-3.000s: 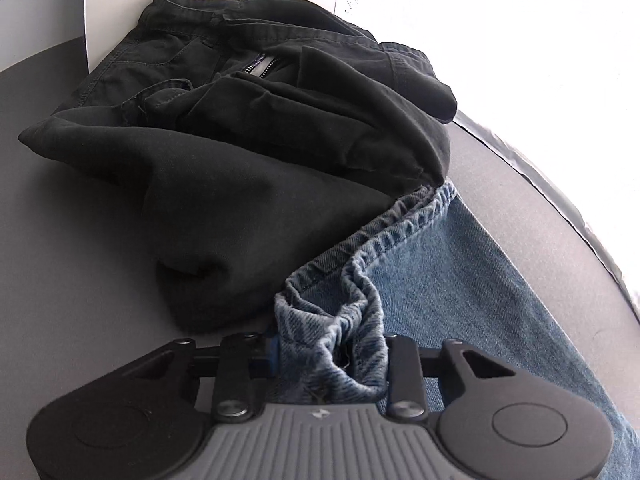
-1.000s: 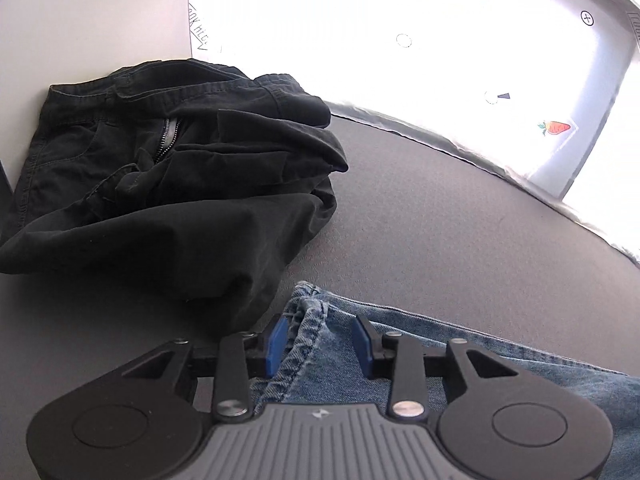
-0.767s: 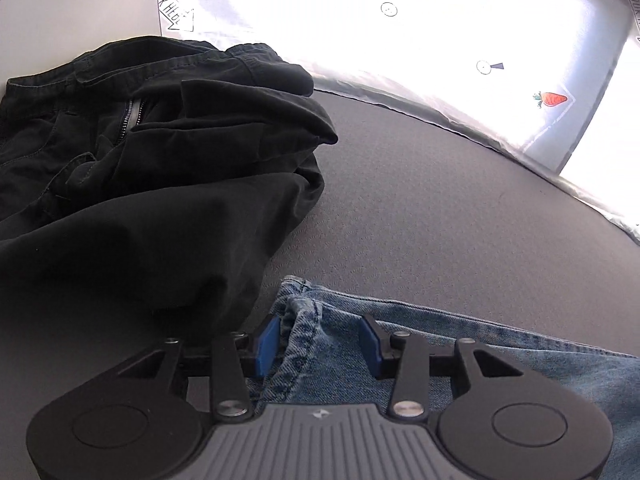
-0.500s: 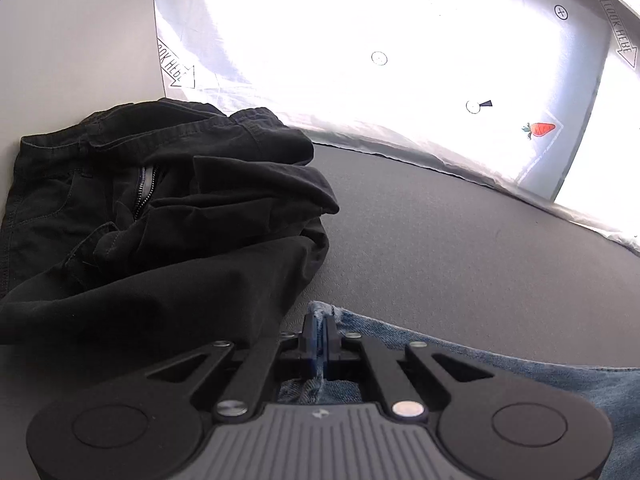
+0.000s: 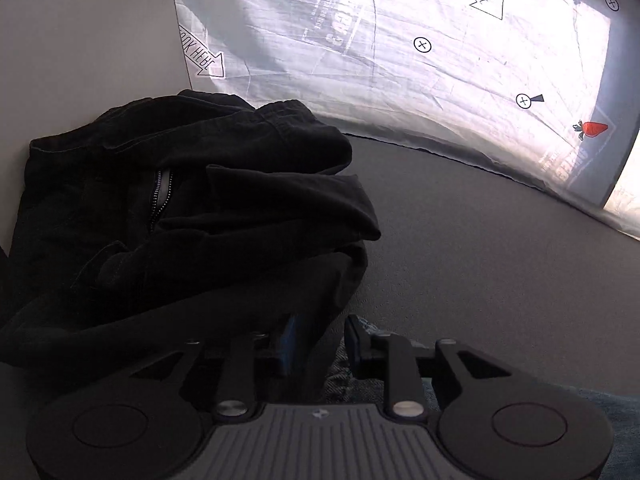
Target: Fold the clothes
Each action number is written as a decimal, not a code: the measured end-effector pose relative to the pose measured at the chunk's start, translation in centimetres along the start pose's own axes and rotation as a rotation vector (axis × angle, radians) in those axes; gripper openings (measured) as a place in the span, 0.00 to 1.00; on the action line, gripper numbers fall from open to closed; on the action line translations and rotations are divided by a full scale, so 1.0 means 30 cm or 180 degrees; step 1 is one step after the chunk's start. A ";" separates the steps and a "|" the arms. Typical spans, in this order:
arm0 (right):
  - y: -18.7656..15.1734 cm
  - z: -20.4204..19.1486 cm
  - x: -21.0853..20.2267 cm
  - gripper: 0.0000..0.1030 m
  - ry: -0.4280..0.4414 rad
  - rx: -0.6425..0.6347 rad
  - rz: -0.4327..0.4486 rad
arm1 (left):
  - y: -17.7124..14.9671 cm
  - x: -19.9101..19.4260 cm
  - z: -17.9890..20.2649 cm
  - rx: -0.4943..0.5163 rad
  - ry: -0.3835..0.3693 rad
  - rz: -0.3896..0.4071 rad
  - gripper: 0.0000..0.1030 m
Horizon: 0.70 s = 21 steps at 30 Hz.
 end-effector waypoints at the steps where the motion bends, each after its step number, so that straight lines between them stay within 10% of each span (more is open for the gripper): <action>1: -0.009 0.025 -0.010 0.86 -0.0037 -0.0052 0.0023 | -0.014 -0.030 0.012 0.0005 -0.0037 -0.0003 0.44; 13: -0.208 0.166 -0.105 0.92 0.0068 -0.1173 0.0130 | -0.400 -0.199 0.383 0.0450 -0.0612 -0.0694 0.75; 21: -0.272 0.193 -0.100 0.96 0.0206 -0.1688 0.0250 | -0.537 -0.191 0.390 0.0170 -0.0457 -0.0930 0.85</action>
Point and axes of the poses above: each gripper's, at about its wrist camera, not at the fingertips, and x roughly the way its jaws point, z to its right, y to its top, the point moved 9 cm from there along x, roughly the way its jaws point, and after that the axes turned 9 degrees about -y, right-handed, at the moved point
